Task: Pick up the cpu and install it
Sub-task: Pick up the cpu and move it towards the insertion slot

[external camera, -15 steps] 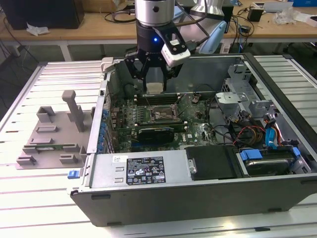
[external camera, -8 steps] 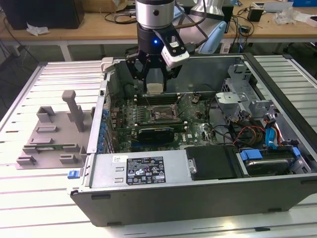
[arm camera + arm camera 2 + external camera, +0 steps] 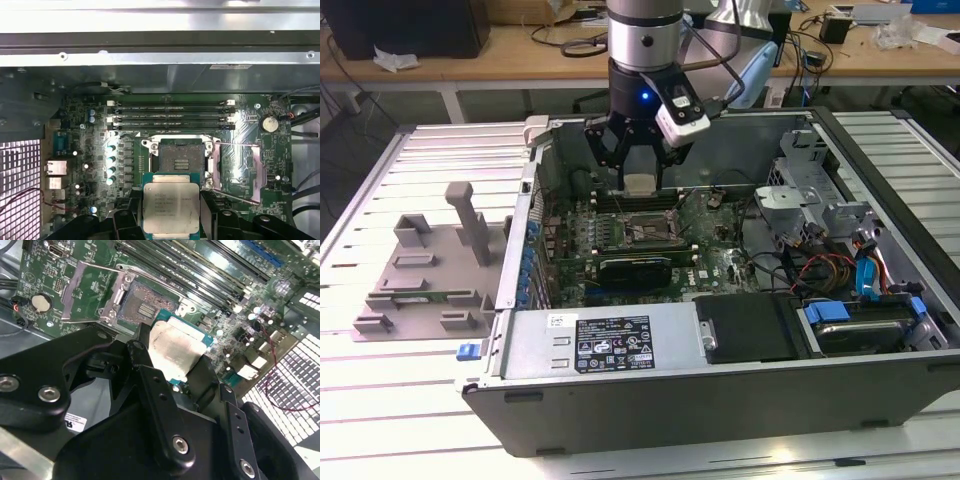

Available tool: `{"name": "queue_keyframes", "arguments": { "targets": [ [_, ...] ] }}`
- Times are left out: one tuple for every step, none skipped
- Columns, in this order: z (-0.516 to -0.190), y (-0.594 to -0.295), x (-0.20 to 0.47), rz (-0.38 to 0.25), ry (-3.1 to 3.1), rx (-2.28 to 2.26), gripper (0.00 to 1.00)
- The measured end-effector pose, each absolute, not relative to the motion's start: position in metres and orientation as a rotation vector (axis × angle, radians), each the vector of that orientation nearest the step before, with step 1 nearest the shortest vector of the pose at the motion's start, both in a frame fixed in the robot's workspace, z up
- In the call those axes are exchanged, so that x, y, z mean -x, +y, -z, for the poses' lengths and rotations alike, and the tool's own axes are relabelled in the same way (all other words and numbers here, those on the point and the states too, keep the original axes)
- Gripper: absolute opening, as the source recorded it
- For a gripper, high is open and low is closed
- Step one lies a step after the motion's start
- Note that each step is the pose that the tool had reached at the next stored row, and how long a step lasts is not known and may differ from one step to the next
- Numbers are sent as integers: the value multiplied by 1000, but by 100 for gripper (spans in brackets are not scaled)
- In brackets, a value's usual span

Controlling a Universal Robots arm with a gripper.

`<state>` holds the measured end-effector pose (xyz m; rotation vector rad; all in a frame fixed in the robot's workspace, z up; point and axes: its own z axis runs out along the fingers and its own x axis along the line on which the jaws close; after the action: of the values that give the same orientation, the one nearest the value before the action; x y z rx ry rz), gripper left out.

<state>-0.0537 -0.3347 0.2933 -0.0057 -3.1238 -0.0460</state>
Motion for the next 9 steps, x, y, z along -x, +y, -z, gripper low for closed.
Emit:
{"name": "queue_keyframes", "arguments": {
  "targets": [
    [-292, -334, 52, 46, -3122, 6, 55],
    [-291, -334, 51, 46, -3121, 6, 55],
    [-289, -334, 50, 46, -3120, 6, 55],
    [-288, -334, 50, 46, -3119, 6, 55],
    [-286, -334, 49, 46, -3119, 6, 55],
    [-285, -334, 49, 46, -3118, 6, 55],
    [-284, -334, 49, 46, -3118, 6, 55],
    [-283, -334, 49, 46, -3118, 6, 55],
    [-283, -334, 49, 46, -3118, 6, 55]
  ]
}}
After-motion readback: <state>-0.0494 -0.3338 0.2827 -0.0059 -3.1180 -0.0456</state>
